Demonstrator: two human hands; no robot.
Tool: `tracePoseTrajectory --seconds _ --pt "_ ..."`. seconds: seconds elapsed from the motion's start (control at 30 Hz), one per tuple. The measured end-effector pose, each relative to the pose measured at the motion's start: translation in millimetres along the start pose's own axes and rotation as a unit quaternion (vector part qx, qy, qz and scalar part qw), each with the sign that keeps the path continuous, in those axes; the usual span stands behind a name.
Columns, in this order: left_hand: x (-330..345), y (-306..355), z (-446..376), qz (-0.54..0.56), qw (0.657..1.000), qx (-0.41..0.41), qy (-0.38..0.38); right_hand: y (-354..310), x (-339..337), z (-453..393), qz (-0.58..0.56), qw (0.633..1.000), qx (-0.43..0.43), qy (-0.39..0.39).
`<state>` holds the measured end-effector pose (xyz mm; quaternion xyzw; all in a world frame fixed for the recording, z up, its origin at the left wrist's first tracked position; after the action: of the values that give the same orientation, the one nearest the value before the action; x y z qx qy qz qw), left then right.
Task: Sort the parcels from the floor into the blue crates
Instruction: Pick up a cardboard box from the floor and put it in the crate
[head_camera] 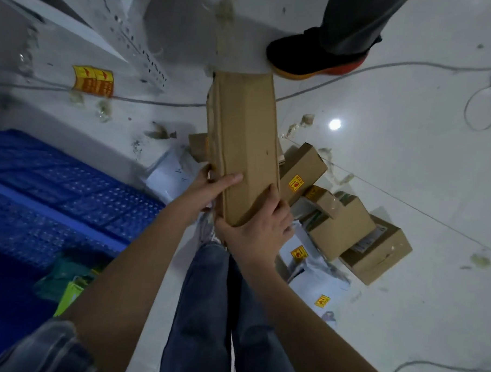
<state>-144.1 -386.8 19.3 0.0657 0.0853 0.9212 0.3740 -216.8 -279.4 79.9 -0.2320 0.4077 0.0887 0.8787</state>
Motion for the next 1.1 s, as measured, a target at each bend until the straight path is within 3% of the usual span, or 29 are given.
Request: tracePoseTrajectory --seconds 0.07,0.13,0.27,0.43,0.53,0.6,0.7,0.83,1.1 --pt "-12.4 -8.6 8.5 0.028 1.000 -0.007 -0.006 -0.3 -0.1 9.3 -0.044 0.998 -0.021 -0.038" --pt "-27.3 -18.3 22.4 0.055 0.998 -0.023 -0.024 4.5 -3.9 16.8 -0.178 0.981 -0.020 -0.079" --pt "-45.9 -42.0 58.2 0.132 0.985 -0.064 -0.092 24.6 -9.2 15.6 -0.416 0.886 0.062 -0.193" --pt "-56.2 -74.8 81.5 0.207 0.973 -0.077 -0.065 5.7 -5.8 22.4 -0.436 0.822 0.015 -0.366" --pt "-57.1 -88.8 86.0 0.249 0.963 -0.069 -0.071 -14.7 -1.5 31.1 -0.470 0.779 -0.006 -0.415" --pt "-65.4 -91.6 88.4 0.280 0.957 -0.034 -0.070 -21.4 5.1 33.4 -0.474 0.776 -0.006 -0.415" --pt "-82.9 -94.2 90.5 0.296 0.953 0.018 -0.062 -24.3 20.9 38.3 -0.431 0.810 -0.011 -0.396" --pt "-104.6 -117.3 108.4 0.250 0.966 0.014 -0.058 -37.9 47.9 59.5 -0.401 0.835 -0.024 -0.376" --pt "-191.3 -222.5 167.4 0.198 0.973 0.113 -0.026 -84.3 113.5 162.2 -0.402 0.832 -0.046 -0.380"
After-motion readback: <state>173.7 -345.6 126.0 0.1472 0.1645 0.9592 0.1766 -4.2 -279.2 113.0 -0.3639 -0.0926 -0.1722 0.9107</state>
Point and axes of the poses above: each hand's wrist, its own z-axis away from the middle knuckle, its own x-axis out of the palm, y = z × x, the point moved 7 cm from there along -z, towards the middle knuckle, and after that the axes turned 10 degrees about -x, right-handed, at the moved point
